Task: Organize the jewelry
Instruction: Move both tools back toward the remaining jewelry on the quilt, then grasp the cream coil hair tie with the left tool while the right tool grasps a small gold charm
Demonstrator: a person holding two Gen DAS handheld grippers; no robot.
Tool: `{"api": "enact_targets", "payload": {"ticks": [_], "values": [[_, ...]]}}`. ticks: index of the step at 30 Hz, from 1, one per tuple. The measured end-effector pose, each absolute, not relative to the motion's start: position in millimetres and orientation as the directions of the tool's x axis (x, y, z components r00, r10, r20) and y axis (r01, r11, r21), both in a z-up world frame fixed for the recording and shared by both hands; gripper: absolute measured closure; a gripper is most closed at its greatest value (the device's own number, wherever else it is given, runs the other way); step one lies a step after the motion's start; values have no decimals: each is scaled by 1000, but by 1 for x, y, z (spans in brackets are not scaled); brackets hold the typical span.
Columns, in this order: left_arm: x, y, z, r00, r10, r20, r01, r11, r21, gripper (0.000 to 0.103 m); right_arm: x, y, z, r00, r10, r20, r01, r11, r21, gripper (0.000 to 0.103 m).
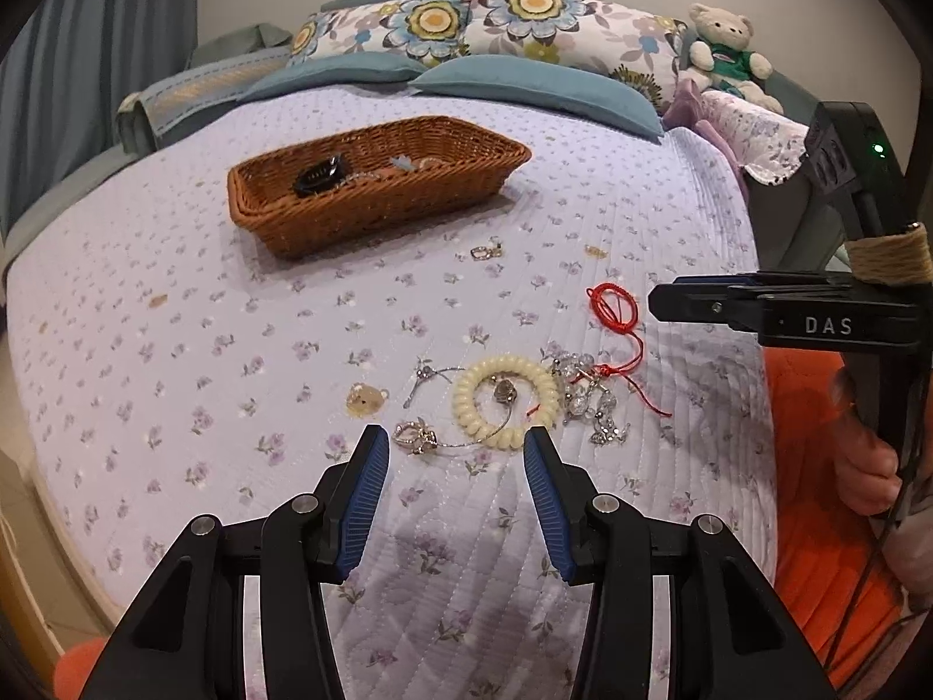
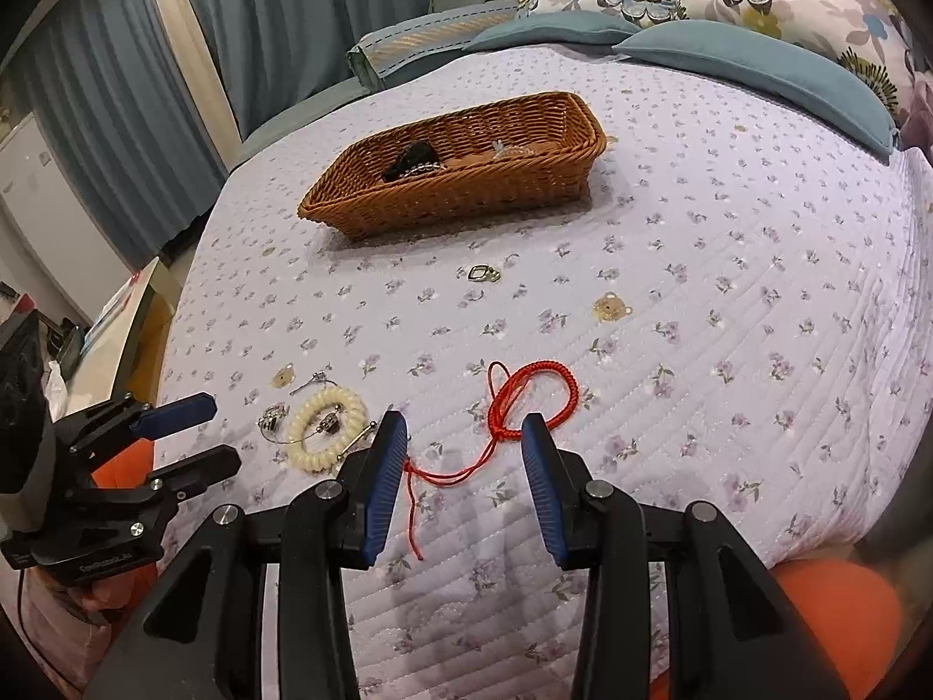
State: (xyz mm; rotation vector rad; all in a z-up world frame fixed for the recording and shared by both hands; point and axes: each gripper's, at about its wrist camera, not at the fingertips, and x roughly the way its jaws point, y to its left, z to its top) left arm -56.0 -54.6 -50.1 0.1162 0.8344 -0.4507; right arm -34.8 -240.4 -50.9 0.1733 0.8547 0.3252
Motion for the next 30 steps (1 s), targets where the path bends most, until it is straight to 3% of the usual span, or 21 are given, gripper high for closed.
{"api": "enact_targets", "payload": {"ticks": [4,7,8,14,25,28,30], "values": [[-59,-58,-51,565,-372,-736,450,887,-102,62,-36,-234,-55,596,351,-722,-224,936,270,59],[-61,-63,-54,522,-419,-743,482,863,-148,82,-37,-231,-56,596,343,-726,-227,939,258,59],[-62,-64,-57,502,-436,-746,489,855,-170,83,-36,-232,-56,596,344,-726,-227,939,258,59],[-57,-63,-54,563,-375,-737,457,883,-101,83,-33,-232,-60,585,347,-732,-217,938,271,59],[-46,-105,-70,477,-308,-823,685,718,128,84,-25,-234,-65,572,359,-737,-214,933,289,59],[-39,-103,-69,462,-329,-824,690,717,101,98,-24,-237,-66,573,362,-735,-205,932,298,59],[-37,-96,-65,459,-362,-812,685,726,64,100,-23,-238,-66,573,361,-736,-200,932,302,59]]}}
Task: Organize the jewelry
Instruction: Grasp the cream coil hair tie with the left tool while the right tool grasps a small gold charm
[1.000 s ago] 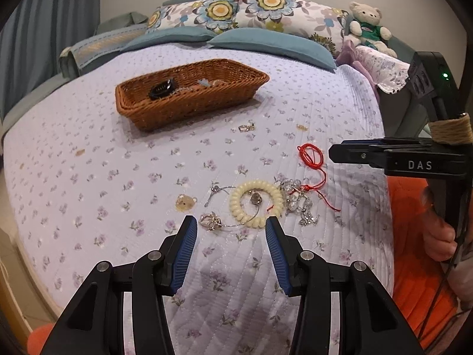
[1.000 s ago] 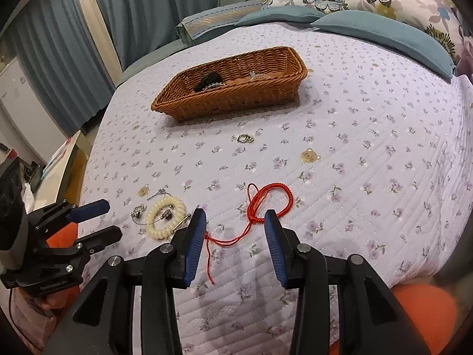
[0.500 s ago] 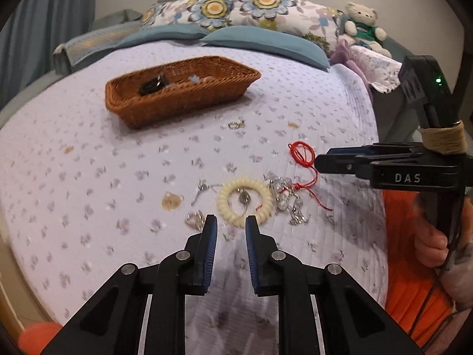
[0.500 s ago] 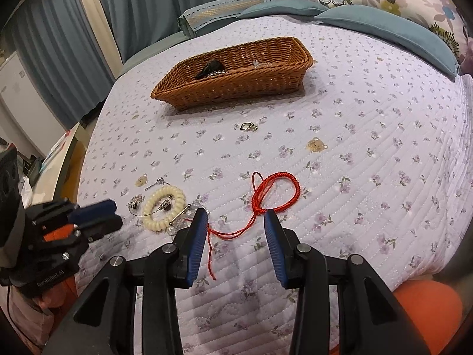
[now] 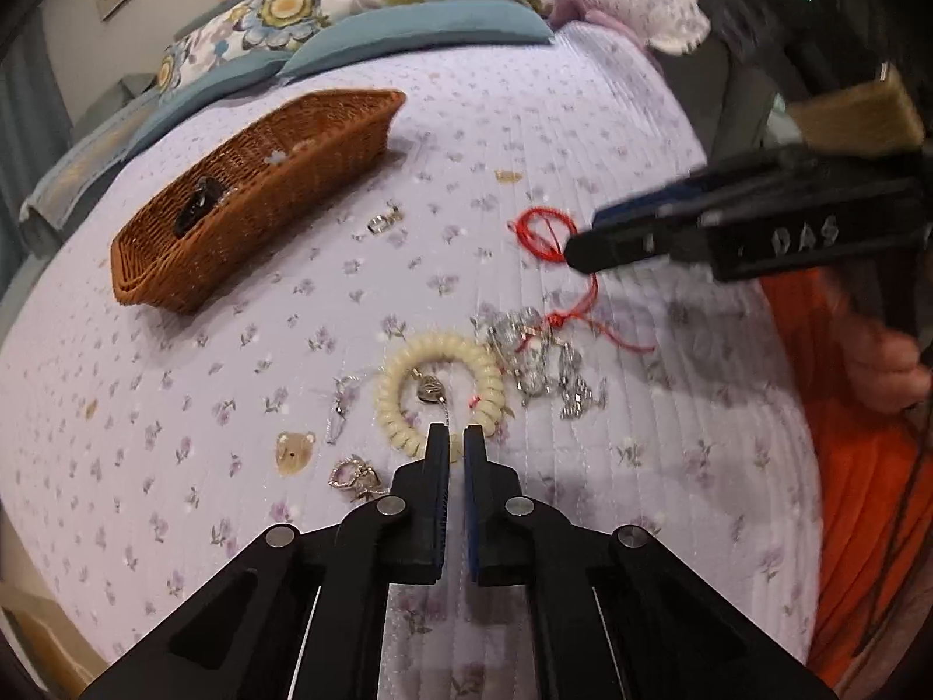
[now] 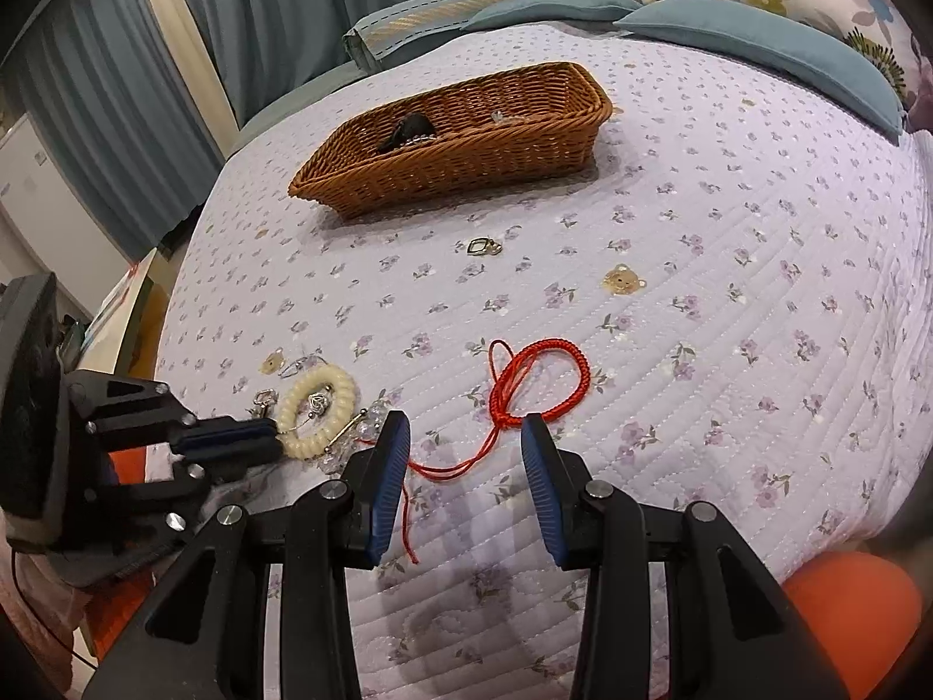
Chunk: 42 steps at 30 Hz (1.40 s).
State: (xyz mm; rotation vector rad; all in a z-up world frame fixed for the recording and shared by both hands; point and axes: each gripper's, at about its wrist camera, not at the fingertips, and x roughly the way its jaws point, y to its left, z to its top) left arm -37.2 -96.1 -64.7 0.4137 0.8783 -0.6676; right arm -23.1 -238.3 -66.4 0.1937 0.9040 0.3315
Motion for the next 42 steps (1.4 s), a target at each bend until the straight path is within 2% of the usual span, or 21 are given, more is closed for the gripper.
{"api": "enact_targets", "payload": {"ticks": [7,9,14,20,24,25,27,28,32,35,42], "values": [[-32,-64,-42,411,-562,-718,653,731,-198,102,-19,-235,-69,564,362,-742,-203,932,301,59],[-29,-53,-35,426,-581,-694,631,740,-233,102,-19,-234,-70,563,361,-744,-203,932,300,59],[-26,-47,-42,420,-516,-746,632,756,-168,98,-22,-232,-67,567,380,-730,-222,925,309,59],[-25,-62,-50,414,-422,-807,711,703,-3,97,-16,-213,-52,576,377,-726,-268,925,267,59],[-13,-50,-47,410,-465,-785,687,723,-70,95,5,-208,-40,613,308,-727,-238,950,201,61],[-11,-47,-46,410,-478,-777,679,729,-90,88,12,-210,-38,619,297,-727,-226,954,198,62],[-5,-39,-44,426,-500,-754,642,754,-137,66,35,-215,-37,623,273,-733,-196,962,192,68],[-3,-35,-43,436,-507,-743,622,767,-158,64,44,-216,-38,620,270,-737,-192,963,191,69],[-9,-35,-46,446,-483,-754,619,774,-130,64,84,-208,-51,587,246,-772,-227,965,134,71],[-10,-36,-51,445,-461,-768,613,782,-114,64,105,-202,-64,563,224,-795,-242,965,101,82],[-3,-39,-55,451,-442,-775,583,804,-120,64,115,-194,-80,537,236,-810,-265,959,104,82]]}}
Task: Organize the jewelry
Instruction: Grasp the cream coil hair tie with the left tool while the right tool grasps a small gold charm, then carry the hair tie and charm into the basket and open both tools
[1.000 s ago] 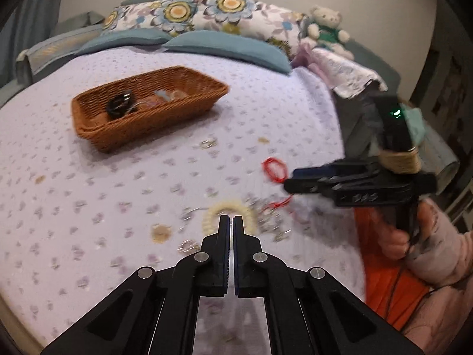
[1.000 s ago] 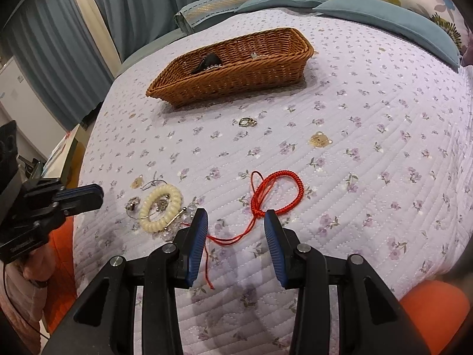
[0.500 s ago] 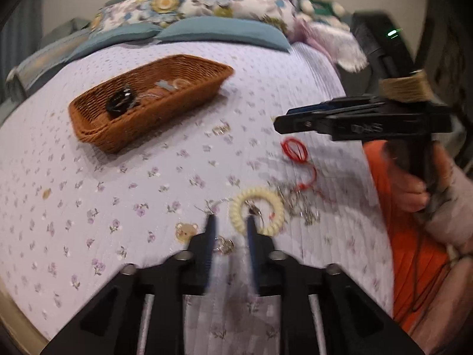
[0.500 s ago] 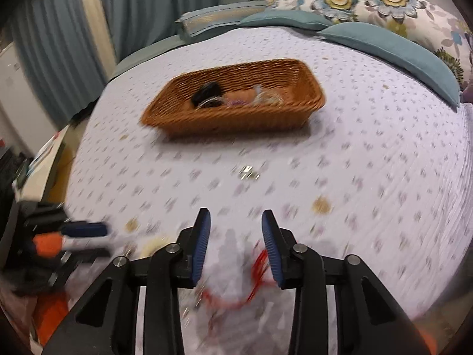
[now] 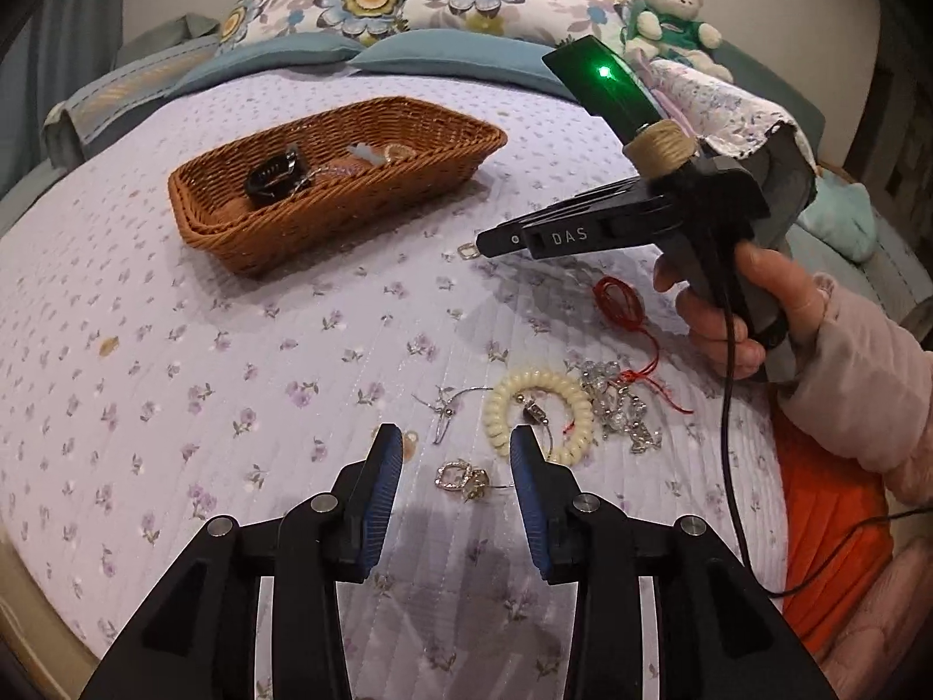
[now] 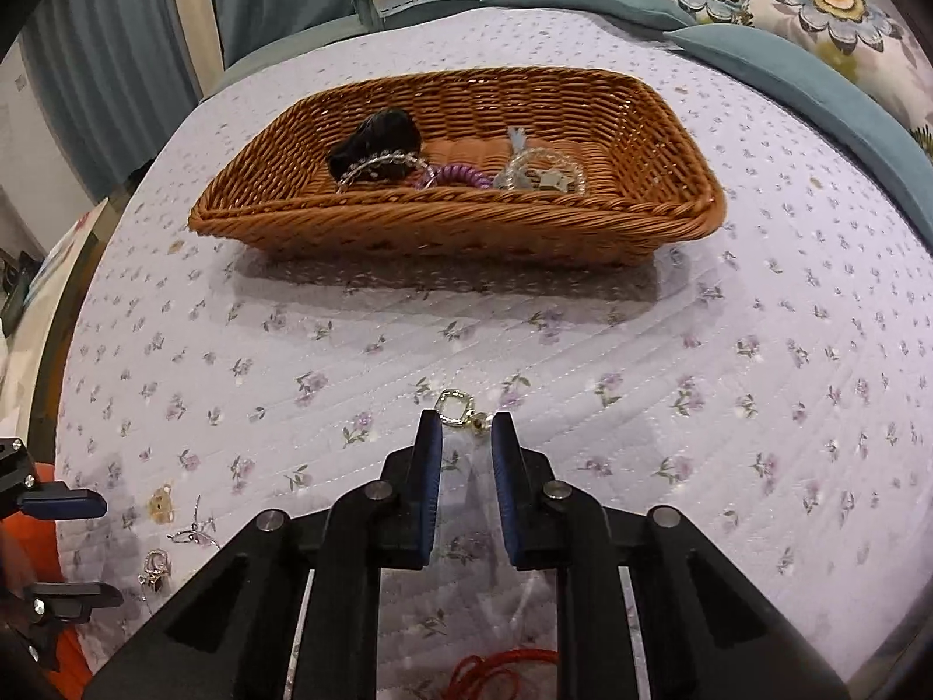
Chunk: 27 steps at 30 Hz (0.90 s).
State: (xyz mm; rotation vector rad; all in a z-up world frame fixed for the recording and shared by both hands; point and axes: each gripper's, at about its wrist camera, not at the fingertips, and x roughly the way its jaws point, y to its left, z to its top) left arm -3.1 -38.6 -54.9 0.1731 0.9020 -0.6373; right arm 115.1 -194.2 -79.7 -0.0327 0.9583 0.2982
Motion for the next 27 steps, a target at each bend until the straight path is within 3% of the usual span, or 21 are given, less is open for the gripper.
{"api": "enact_targets", "payload": {"ticks": [9,10,12,19,20,22,27], "values": [[14,-52,-67,373,-485,-791,535,809,-244,64,119,-188,-86,537,223,-814,-268,960,86,86],[16,-55,-69,365,-482,-796,533,809,-246,65,120,-188,-86,537,224,-813,-269,959,87,86],[20,-63,-73,341,-478,-810,533,807,-252,81,121,-188,-87,536,223,-814,-269,959,86,86],[31,-90,-84,303,-420,-855,536,817,-212,85,123,-183,-90,539,202,-818,-281,958,52,89],[32,-91,-84,303,-409,-861,532,822,-203,91,122,-181,-89,542,201,-816,-284,958,47,89],[33,-91,-82,307,-410,-859,527,825,-204,92,120,-179,-87,549,208,-810,-294,955,46,90],[34,-57,-62,317,-547,-775,452,805,-383,93,110,-184,-78,575,245,-781,-307,949,71,90]]}}
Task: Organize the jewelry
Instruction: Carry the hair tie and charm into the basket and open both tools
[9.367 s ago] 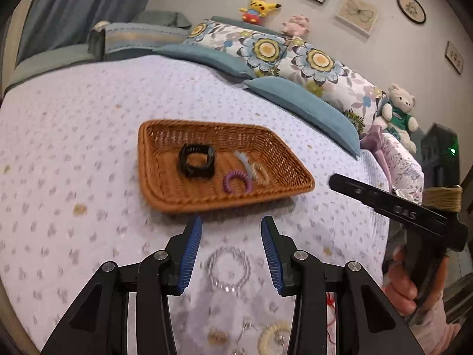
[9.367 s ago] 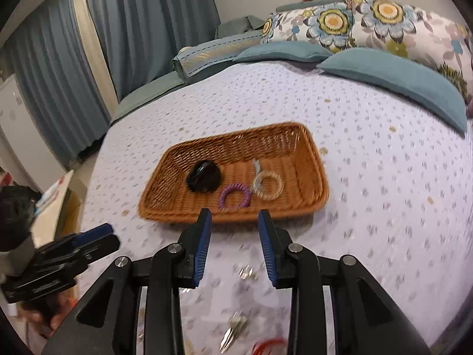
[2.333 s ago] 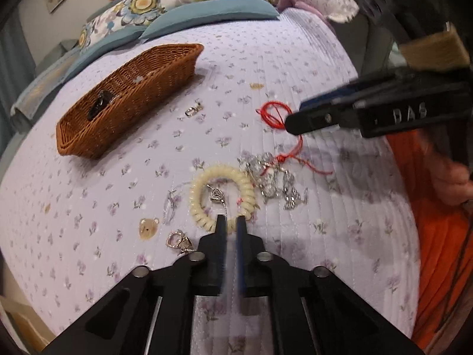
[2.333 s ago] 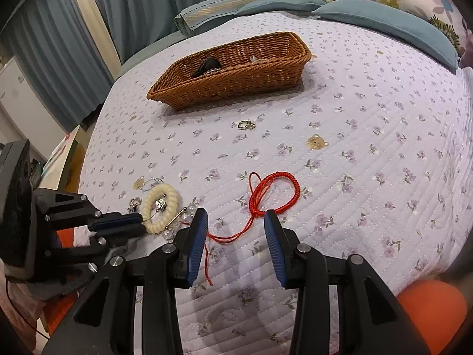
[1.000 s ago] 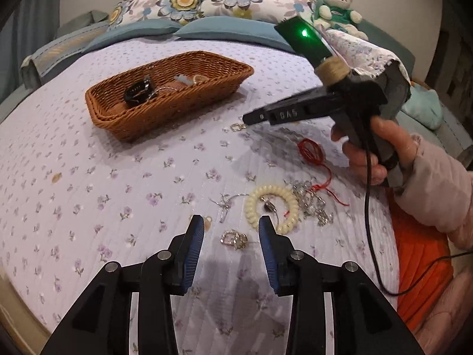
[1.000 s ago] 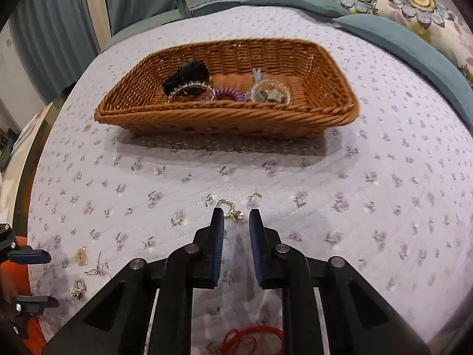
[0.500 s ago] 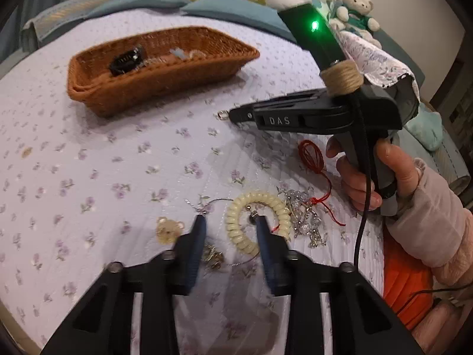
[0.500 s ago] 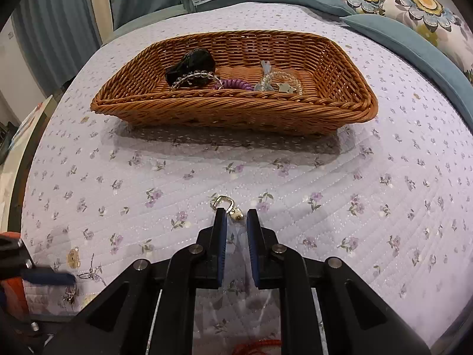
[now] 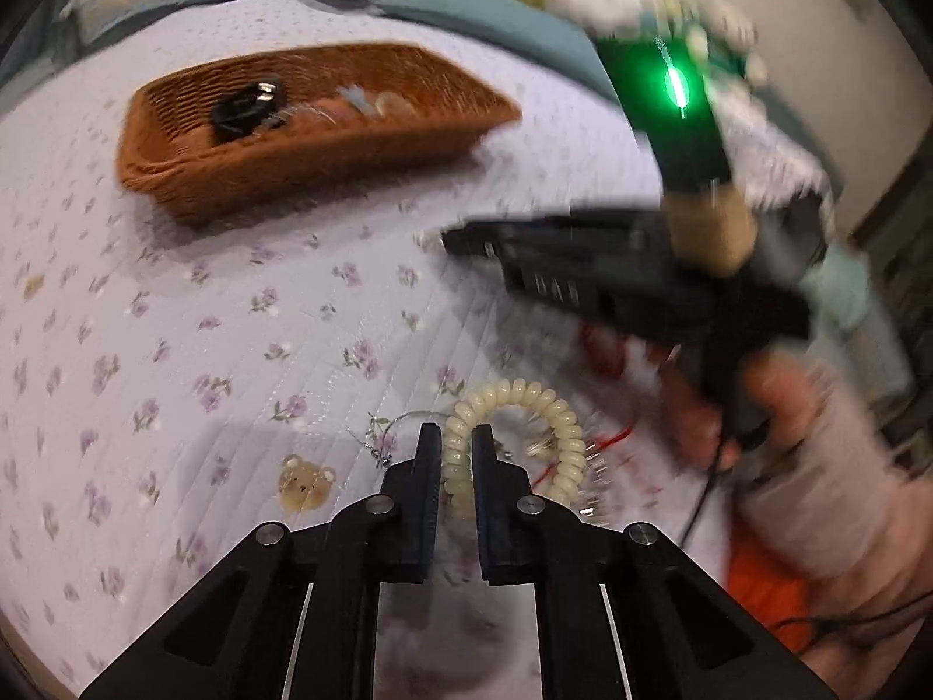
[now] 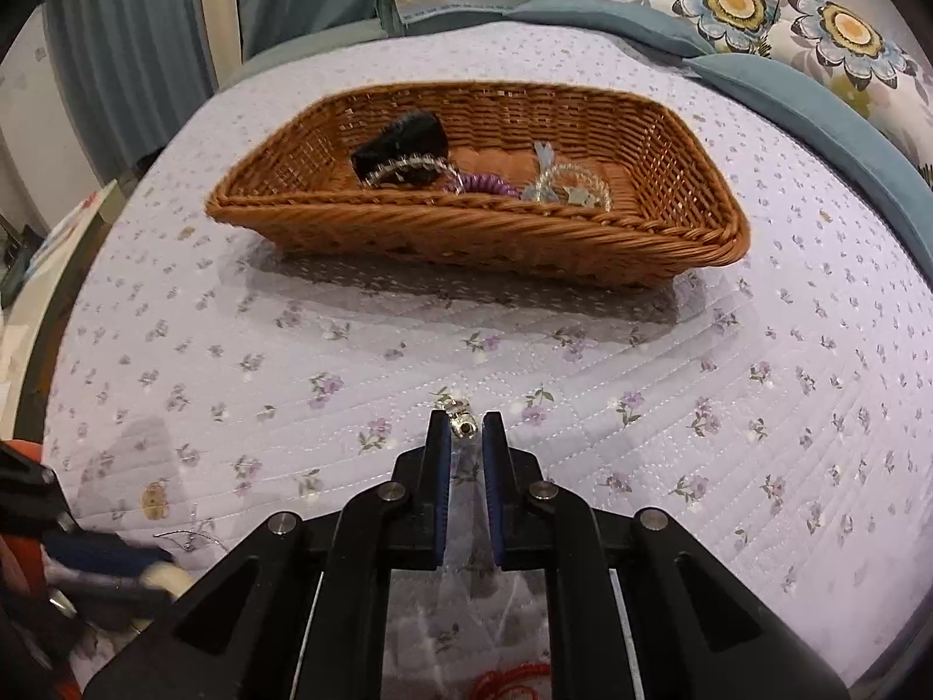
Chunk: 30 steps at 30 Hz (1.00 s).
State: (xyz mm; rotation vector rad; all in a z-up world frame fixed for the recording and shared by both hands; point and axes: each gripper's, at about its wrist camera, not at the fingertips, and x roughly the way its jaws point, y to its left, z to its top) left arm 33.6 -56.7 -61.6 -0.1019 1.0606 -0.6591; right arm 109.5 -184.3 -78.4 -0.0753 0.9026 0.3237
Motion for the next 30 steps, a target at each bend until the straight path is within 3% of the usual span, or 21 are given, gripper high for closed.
{"api": "enact_targets", "payload": {"ticks": [6,10,13,17,30], "values": [[27,-15,-33,383,-581,-718,362,809,-462,93,96,-189,-68,597,269,-756,-311,946,91,90],[33,11,-27,373,-640,-672,279,768,-577,93,87,-192,-60,610,281,-741,-312,945,101,90],[38,13,-33,394,-544,-741,239,839,-489,93,84,-197,-55,622,273,-734,-300,949,98,90],[42,12,-53,351,-549,-759,206,836,-509,93,86,-202,-56,617,275,-737,-289,951,114,90],[85,-5,17,447,-609,-655,324,793,-516,93,82,-229,11,706,363,-608,-289,931,222,90]]}}
